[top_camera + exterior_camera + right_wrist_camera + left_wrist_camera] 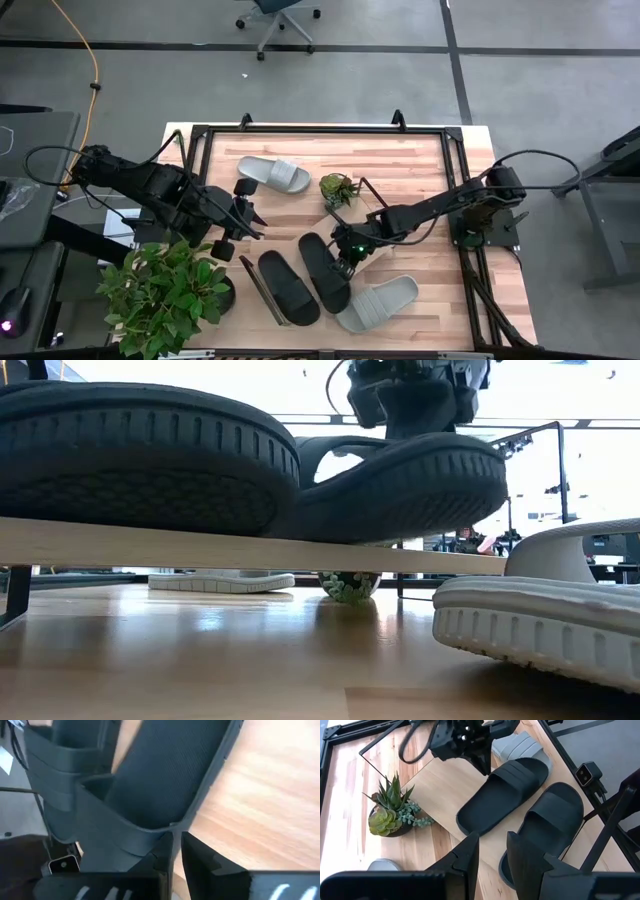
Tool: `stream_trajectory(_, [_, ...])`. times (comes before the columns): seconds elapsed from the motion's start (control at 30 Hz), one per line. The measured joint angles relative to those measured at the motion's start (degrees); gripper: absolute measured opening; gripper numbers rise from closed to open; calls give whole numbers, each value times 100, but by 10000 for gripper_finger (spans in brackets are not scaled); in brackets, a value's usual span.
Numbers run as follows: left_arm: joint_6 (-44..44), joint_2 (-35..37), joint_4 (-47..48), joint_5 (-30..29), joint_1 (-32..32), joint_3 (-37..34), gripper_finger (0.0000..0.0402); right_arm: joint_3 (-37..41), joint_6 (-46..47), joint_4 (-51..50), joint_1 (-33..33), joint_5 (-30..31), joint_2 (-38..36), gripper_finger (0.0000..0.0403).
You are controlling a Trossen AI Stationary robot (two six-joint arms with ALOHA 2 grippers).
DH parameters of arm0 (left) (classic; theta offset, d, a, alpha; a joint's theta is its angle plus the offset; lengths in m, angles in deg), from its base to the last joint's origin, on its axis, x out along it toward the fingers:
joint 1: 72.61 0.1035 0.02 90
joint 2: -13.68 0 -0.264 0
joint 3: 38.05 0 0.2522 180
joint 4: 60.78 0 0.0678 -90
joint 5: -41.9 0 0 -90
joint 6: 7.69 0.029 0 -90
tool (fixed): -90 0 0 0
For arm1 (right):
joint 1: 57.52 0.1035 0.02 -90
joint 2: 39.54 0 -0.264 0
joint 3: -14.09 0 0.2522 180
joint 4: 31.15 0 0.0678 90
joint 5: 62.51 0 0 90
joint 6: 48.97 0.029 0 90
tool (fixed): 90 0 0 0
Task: Pick and place slides into the shelf
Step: Adjust the black slipper
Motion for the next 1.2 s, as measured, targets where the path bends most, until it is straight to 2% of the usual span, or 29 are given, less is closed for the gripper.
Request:
stream_trajectory(0.2, [0,0,17,45,-1,0,88,0,23,555,-63,-373,303,28])
stream_trajectory(1.2, [20,0,23,129,-2,0,88,0,-542,914,-424,131,309,28])
